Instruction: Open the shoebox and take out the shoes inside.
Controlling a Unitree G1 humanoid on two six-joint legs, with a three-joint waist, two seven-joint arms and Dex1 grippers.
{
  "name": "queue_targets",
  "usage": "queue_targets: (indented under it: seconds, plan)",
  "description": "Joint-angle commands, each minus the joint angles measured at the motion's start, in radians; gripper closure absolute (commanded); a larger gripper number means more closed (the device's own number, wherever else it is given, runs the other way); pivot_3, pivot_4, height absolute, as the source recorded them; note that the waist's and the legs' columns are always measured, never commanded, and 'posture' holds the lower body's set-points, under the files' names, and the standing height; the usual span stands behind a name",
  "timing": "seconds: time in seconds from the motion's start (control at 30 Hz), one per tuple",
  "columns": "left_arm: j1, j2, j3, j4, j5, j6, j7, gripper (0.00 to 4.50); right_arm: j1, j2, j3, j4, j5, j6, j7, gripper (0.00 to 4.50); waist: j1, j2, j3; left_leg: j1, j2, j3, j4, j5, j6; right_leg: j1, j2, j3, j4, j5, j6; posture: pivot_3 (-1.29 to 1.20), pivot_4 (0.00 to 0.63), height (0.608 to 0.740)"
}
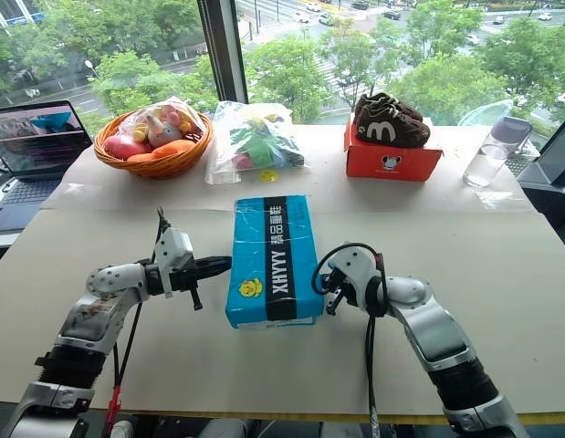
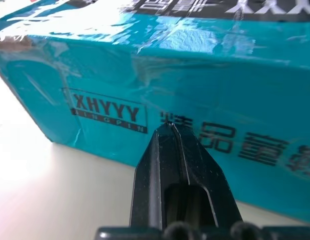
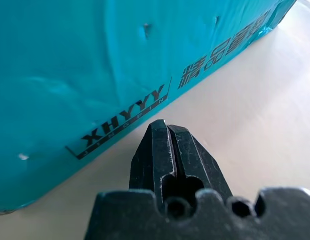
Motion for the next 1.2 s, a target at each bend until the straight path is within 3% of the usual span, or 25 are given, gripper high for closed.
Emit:
queue_targets:
  seconds: [0.03, 0.17, 0.3, 0.47, 0.63, 0.77, 0.87, 1.2]
  plan:
    - [-0.044, -0.014, 0.0, 0.052, 0.02, -0.066, 0.004, 4.5, 0.019, -0.023, -0.029, -0.068, 0.03, 0.017, 0.019, 4.45, -0.001, 0.0, 0.0, 0.0, 0.0, 0.0, 0.001, 0.0, 0.0, 0.0, 0.0, 0.0, 0.0, 0.0, 0.0, 0.0, 0.15, 0.74]
    - [-0.053, -0.006, 0.013, 0.061, 0.018, -0.082, -0.005, 4.5, 0.032, -0.034, -0.03, -0.089, 0.053, 0.02, 0.04, 4.45, -0.003, 0.0, 0.0, -0.001, -0.001, 0.0, 0.006, 0.0, 0.0, 0.001, 0.0, 0.0, 0.001, 0.001, 0.001, 0.0, 0.15, 0.74]
    - [0.019, 0.065, 0.061, -0.069, -0.051, -0.006, -0.051, 4.5, 0.016, -0.026, -0.035, -0.075, 0.069, 0.017, 0.043, 4.45, -0.009, 0.0, 0.0, -0.001, 0.0, 0.0, 0.007, 0.0, 0.0, 0.001, 0.0, 0.0, 0.001, 0.001, 0.002, 0.0, 0.15, 0.74]
    - [0.241, 0.237, 0.19, -0.339, -0.205, 0.175, -0.115, 4.5, -0.01, -0.021, -0.033, -0.03, 0.07, -0.004, 0.053, 4.45, -0.031, 0.0, 0.0, 0.0, 0.001, 0.001, 0.005, -0.001, 0.001, -0.001, 0.001, 0.003, 0.002, 0.001, 0.001, 0.0, 0.15, 0.74]
    - [0.521, 0.355, 0.451, -0.626, -0.437, 0.44, -0.103, 4.5, -0.063, -0.007, -0.015, 0.038, 0.069, -0.037, 0.087, 4.45, -0.03, 0.0, 0.001, 0.001, 0.001, 0.002, 0.006, -0.001, 0.001, 0.0, 0.001, 0.005, 0.002, 0.001, 0.001, 0.0, 0.15, 0.74]
    - [0.701, 0.339, 0.658, -0.783, -0.596, 0.572, -0.036, 4.5, -0.113, 0.01, -0.01, 0.099, 0.076, -0.059, 0.117, 4.45, -0.027, 0.001, 0.001, 0.001, 0.002, 0.002, 0.006, -0.001, 0.001, 0.0, 0.002, 0.005, 0.003, 0.001, 0.0, 0.0, 0.15, 0.74]
    - [0.773, 0.314, 0.743, -0.837, -0.662, 0.613, 0.014, 4.5, -0.144, 0.018, -0.012, 0.13, 0.085, -0.069, 0.144, 4.45, -0.023, 0.001, 0.001, 0.001, 0.003, 0.004, 0.006, -0.001, 0.001, 0.0, 0.002, 0.007, 0.003, 0.002, 0.0, 0.0, 0.15, 0.74]
    - [0.809, 0.313, 0.775, -0.876, -0.702, 0.62, 0.084, 4.5, -0.254, 0.052, -0.088, 0.082, 0.231, 0.005, 0.197, 4.45, -0.014, 0.001, 0.001, 0.001, 0.006, 0.009, 0.006, -0.001, 0.001, -0.002, 0.005, 0.012, 0.003, 0.003, -0.003, 0.0, 0.15, 0.74]
